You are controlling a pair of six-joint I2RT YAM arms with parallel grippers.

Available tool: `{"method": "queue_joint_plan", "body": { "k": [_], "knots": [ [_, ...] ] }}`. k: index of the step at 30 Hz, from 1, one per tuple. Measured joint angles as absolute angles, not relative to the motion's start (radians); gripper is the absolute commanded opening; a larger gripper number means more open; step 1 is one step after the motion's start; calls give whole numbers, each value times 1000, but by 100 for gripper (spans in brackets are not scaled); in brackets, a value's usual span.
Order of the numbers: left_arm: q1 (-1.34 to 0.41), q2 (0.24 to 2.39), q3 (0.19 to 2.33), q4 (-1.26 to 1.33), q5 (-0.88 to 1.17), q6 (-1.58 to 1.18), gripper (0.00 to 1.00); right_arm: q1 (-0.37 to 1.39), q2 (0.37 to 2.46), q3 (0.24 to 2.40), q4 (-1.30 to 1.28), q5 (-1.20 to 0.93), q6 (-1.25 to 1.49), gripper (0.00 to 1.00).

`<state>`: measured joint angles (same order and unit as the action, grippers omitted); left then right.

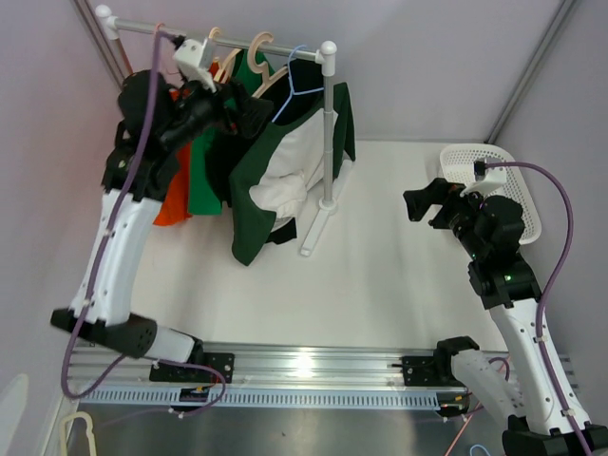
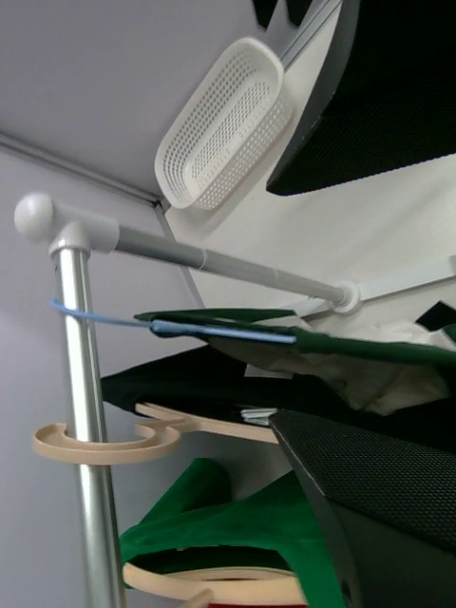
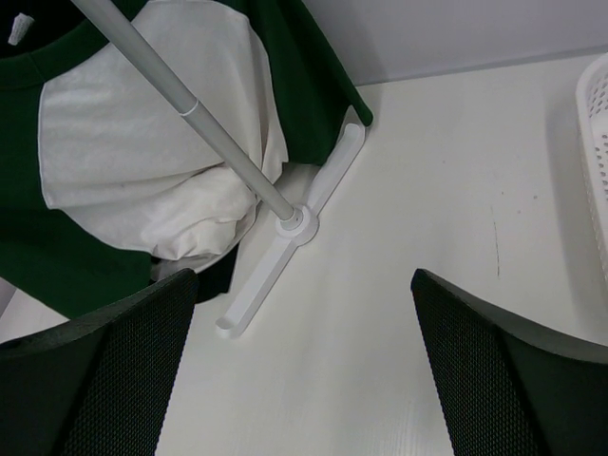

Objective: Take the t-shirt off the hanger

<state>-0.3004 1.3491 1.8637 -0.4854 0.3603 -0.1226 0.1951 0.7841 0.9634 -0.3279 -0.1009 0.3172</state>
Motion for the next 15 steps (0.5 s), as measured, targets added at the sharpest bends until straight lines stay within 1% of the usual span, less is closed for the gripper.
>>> {"method": "queue_joint_plan", "body": {
  "k": [4, 8, 14, 15],
  "knots": [
    [-327, 1555, 2017, -539, 311, -85, 99, 195, 784, 963, -319, -91, 316, 99],
    [-340, 1703, 2106, -569, 287, -62, 99, 195, 786, 964, -315, -86, 316, 100],
    [-350, 1781, 2150, -561, 273, -44, 99, 195, 789, 965, -316, -82, 313, 99],
    [-350, 1787, 2156, -555, 273, -44, 96, 195, 790, 965, -316, -81, 313, 99]
  ]
}}
